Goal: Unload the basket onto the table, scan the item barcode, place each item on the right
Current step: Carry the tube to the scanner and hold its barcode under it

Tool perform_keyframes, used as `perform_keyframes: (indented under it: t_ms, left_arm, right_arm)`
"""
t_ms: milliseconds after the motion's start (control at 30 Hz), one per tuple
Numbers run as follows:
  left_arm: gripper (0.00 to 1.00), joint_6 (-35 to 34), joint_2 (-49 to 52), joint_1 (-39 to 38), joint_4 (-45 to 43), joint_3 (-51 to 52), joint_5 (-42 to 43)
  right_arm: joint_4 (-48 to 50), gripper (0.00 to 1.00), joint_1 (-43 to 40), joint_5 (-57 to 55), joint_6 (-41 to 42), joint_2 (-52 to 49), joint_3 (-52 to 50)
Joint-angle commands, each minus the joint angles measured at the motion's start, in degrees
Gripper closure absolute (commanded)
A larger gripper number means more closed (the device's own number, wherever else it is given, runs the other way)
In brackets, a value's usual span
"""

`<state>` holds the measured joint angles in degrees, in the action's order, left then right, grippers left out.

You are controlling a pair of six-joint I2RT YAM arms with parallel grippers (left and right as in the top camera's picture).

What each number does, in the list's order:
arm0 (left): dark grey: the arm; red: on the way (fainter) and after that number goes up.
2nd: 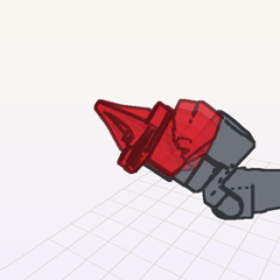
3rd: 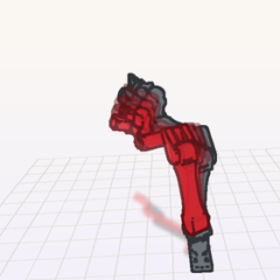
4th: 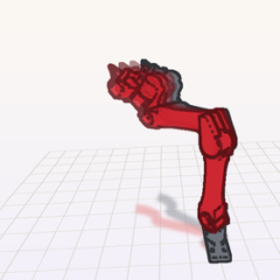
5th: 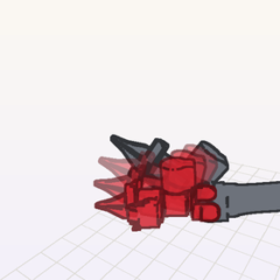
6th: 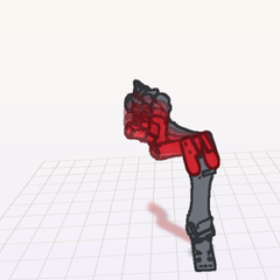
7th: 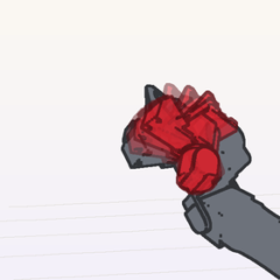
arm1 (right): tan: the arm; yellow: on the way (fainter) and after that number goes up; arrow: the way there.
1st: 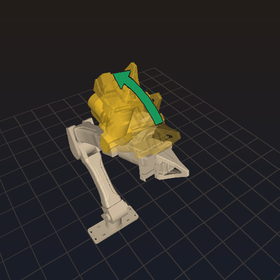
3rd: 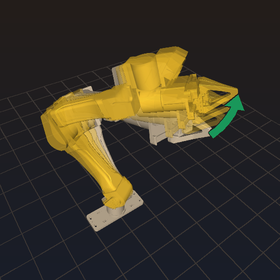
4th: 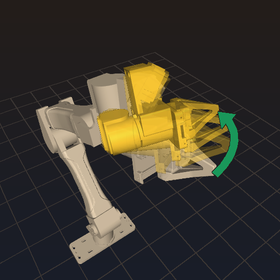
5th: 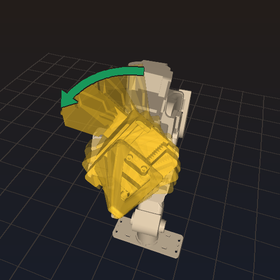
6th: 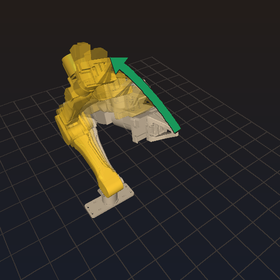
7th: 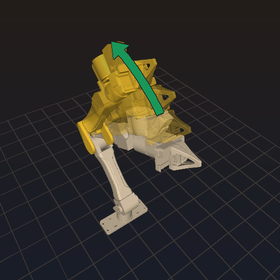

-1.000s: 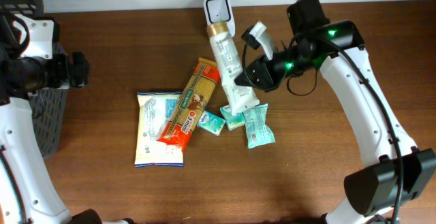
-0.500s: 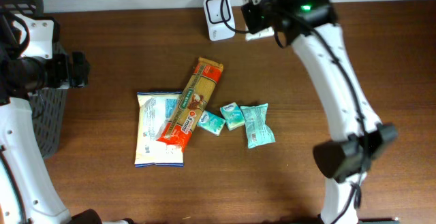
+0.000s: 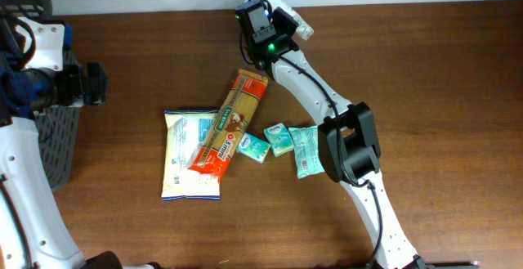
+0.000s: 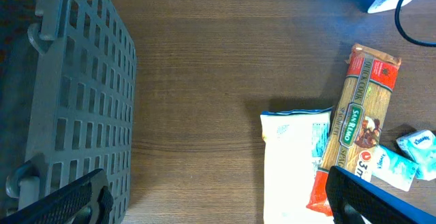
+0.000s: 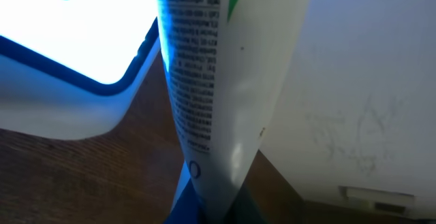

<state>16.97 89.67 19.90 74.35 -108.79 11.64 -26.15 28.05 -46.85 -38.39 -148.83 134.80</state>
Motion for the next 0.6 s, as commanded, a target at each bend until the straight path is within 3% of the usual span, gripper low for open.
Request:
perform_keyframes:
  t_ms: [0,167,333,567]
  left_arm:
    - [0.01,0.7,0.1,0.2,-0.1,-0.1,0.6]
    - [0.01,0.7,0.1,0.3,-0.1,-0.1,0.6]
    - [0.01,0.7,0.1,0.3,-0.1,-0.1,0.6]
    - [0.01,0.7,0.1,0.2,-0.1,-0.1,0.6]
  right_arm:
    - [1.0,0.96,-0.2,-4.5,-0.2,1.4,1.3]
    - [-1.0,0.96,0.2,-4.5,1.5,1.5,1.3]
    - [-5.6,0.96,0.9,-1.6,9.5,5.1,1.3]
    - [-26.1,0.96,0.6,16.1,27.4,21.3,1.4]
